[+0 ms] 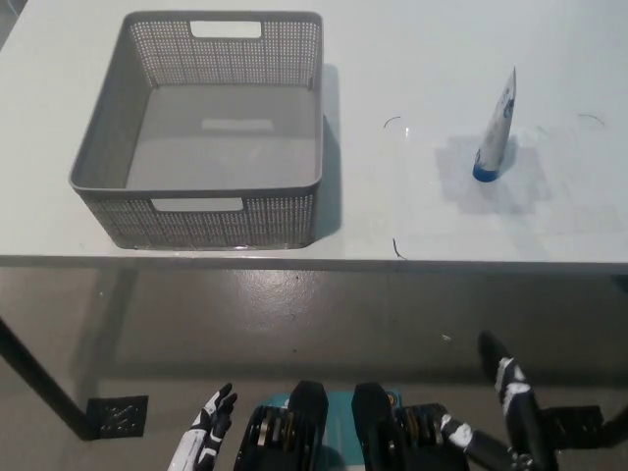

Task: Use the right hand to pick up a shampoo and place it into a container on the left side

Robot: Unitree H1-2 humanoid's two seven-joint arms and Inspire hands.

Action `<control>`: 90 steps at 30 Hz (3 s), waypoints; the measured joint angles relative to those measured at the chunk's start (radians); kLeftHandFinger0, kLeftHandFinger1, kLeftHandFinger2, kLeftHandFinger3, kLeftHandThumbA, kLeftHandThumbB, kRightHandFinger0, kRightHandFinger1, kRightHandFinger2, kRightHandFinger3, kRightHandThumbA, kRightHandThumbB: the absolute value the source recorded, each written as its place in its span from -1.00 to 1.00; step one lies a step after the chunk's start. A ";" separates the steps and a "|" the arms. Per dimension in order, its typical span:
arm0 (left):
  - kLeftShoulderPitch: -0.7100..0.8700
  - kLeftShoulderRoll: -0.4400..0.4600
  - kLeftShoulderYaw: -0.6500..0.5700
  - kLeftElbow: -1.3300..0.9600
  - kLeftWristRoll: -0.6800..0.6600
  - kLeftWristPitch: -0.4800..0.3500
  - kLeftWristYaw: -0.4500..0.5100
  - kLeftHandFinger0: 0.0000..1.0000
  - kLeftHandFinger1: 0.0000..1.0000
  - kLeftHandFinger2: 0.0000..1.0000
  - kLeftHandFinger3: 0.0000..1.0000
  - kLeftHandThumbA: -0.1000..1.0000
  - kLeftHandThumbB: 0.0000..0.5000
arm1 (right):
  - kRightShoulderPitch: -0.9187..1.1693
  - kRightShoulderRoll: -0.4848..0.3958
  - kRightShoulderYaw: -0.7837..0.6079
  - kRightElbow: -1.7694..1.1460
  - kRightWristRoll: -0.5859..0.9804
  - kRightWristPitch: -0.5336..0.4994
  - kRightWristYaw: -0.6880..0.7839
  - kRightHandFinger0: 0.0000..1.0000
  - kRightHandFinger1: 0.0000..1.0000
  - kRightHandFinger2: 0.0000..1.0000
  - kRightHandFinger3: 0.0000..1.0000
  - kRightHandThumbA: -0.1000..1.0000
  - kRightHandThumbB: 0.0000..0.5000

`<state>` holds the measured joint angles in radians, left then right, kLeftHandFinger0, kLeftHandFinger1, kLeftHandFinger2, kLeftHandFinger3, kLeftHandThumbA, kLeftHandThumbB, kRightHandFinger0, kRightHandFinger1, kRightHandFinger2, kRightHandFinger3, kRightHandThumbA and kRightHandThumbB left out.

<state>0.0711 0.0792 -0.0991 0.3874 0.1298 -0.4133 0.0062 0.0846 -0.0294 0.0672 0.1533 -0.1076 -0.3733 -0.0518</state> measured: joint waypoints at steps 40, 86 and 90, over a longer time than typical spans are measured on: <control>0.104 0.001 -0.020 0.003 0.012 -0.019 0.015 1.00 1.00 1.00 1.00 0.96 -0.54 | -0.532 -0.073 -0.228 0.146 0.019 0.246 -0.038 1.00 1.00 1.00 1.00 0.78 0.27; 0.106 0.008 -0.051 0.002 0.023 -0.020 0.032 1.00 1.00 1.00 1.00 1.00 -0.48 | -0.986 -0.124 -0.213 0.949 0.048 0.176 -0.126 1.00 1.00 1.00 1.00 0.75 0.35; 0.105 0.009 -0.053 0.002 0.026 -0.020 0.035 1.00 1.00 1.00 1.00 1.00 -0.49 | -1.037 -0.133 -0.208 1.010 0.048 0.162 -0.129 1.00 1.00 1.00 1.00 0.76 0.35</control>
<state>0.1764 0.0886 -0.1519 0.3893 0.1559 -0.4329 0.0413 -0.9520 -0.1620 -0.1406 1.1634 -0.0596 -0.2110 -0.1809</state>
